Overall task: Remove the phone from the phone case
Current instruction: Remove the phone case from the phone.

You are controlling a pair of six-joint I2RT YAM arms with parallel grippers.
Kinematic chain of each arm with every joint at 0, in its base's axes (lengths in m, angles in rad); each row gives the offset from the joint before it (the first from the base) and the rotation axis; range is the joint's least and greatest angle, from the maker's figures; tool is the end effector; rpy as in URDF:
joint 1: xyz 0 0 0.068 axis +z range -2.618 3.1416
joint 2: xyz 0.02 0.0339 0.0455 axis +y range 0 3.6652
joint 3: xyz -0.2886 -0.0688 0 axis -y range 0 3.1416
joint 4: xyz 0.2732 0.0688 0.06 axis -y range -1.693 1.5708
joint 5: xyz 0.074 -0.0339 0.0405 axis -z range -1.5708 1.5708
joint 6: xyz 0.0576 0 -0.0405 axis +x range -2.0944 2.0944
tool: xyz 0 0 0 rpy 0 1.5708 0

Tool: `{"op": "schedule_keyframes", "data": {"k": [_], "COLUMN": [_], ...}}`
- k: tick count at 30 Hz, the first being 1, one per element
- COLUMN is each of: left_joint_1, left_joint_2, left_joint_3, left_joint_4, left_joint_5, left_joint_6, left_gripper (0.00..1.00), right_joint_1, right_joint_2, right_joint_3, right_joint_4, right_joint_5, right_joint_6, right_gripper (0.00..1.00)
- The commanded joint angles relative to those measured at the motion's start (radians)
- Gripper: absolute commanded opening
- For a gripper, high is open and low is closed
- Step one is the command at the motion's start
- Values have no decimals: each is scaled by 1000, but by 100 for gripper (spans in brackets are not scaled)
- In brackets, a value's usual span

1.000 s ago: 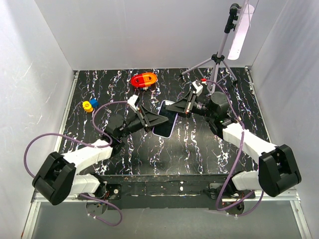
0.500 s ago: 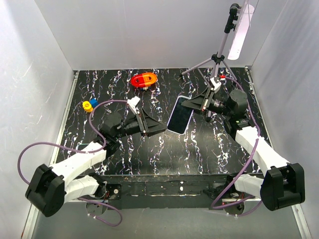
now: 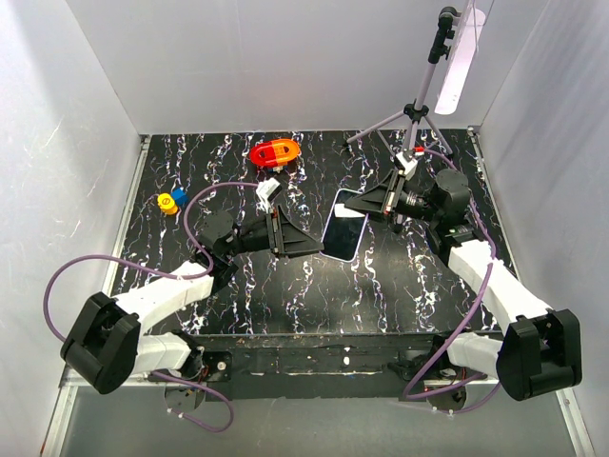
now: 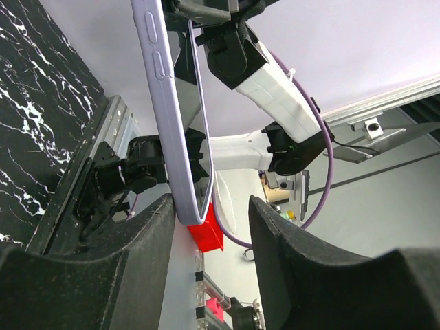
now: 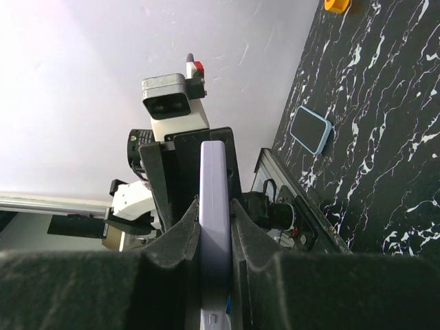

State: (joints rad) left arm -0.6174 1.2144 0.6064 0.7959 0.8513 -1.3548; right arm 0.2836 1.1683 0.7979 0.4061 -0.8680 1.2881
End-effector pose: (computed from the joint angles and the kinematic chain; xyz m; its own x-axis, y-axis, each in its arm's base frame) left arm 0.2096 -0.2019 0.2981 -0.9285 -0.1302 -0.3478 0.3597 -0.0821 -0.9295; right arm 0.2704 0.1246 0.3400 -0.8672 0.3938 -0.3049 -0.2876 0.1040 0.9521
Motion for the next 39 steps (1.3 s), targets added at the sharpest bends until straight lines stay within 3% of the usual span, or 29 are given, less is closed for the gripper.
{"op": "schedule_keyframes", "data": {"k": [1, 16, 22, 25, 27, 30, 35, 39], "left_joint_1": [-10, -16, -18, -22, -22, -31, -36, -36], "left_joint_2": [0, 33, 57, 39, 7, -59, -154, -159], "left_joint_3": [43, 65, 76, 69, 81, 119, 174, 176], "left_joint_4": [58, 100, 199, 287, 293, 174, -49, -38], "left_joint_5": [71, 92, 123, 129, 138, 156, 154, 118], "left_joint_6": [-7, -18, -46, -32, 12, 177, 428, 461], "left_gripper": [45, 30, 14, 1, 0, 0, 0, 0], "right_joint_1": [-1, -1, -1, -1, -1, 5, 48, 75], "right_joint_2": [5, 28, 31, 40, 50, 83, 126, 136], "right_joint_3": [66, 55, 50, 61, 67, 67, 26, -12], "right_joint_4": [46, 91, 85, 54, 16, 3, 134, 287], "right_joint_5": [23, 20, 20, 20, 15, -5, -29, -31], "right_joint_6": [19, 54, 60, 65, 65, 92, 203, 312], "right_gripper": [1, 1, 1, 1, 1, 1, 1, 1]}}
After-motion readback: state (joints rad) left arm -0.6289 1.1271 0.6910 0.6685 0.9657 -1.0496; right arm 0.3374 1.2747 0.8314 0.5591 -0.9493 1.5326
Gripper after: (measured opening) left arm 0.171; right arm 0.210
